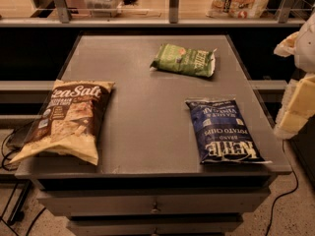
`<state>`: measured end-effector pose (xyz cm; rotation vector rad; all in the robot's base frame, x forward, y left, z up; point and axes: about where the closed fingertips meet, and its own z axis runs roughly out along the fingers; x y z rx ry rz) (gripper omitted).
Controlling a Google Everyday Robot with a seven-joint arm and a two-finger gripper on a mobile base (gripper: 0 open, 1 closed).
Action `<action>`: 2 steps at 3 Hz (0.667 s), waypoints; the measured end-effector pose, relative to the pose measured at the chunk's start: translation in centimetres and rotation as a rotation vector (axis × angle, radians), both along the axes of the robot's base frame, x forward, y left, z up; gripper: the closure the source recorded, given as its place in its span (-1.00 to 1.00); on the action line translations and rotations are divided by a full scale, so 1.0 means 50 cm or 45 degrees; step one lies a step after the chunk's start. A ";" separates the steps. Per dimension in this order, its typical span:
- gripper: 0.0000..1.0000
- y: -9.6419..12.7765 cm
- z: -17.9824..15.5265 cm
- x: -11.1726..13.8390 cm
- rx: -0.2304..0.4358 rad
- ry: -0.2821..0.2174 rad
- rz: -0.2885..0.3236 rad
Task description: Move blue chip bag near brown chip bag
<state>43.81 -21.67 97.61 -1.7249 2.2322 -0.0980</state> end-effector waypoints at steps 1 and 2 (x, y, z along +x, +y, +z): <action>-1.00 0.000 0.000 0.000 0.000 0.000 0.000; -1.00 0.008 -0.004 0.000 0.058 -0.004 0.033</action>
Offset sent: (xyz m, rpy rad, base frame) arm -0.0003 0.0086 -0.0105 0.1164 0.0153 0.0684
